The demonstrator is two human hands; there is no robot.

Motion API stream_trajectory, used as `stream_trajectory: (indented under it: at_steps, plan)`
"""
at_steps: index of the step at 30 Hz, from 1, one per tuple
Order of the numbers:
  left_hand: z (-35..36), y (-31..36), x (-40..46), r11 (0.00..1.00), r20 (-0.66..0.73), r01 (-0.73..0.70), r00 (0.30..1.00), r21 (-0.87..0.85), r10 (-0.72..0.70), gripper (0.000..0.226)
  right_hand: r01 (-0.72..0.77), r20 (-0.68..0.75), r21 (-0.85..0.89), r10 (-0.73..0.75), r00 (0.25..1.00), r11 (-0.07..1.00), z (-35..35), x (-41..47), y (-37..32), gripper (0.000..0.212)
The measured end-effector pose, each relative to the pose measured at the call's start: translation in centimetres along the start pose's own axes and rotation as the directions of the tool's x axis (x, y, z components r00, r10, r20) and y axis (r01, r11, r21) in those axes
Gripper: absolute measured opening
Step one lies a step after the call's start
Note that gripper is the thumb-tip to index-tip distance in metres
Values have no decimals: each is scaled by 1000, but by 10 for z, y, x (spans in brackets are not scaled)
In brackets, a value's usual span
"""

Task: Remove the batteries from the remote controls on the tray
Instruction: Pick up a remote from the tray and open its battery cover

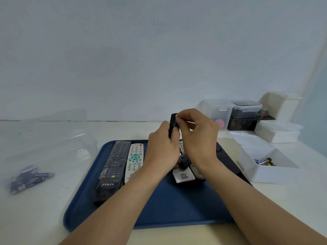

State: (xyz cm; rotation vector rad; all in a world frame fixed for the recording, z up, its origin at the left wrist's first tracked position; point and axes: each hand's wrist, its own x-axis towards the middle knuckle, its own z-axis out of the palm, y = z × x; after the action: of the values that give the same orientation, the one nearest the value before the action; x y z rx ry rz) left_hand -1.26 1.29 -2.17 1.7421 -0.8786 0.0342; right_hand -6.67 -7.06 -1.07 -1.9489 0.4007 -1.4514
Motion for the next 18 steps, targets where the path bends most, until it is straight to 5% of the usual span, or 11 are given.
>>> stream_trajectory:
  at_steps: [18]
  plan:
    - [-1, -2, -3, 996, 176, 85, 981, -13, -81, 22, -139, 91, 112, 130, 987, 984, -4, 12, 9, 8]
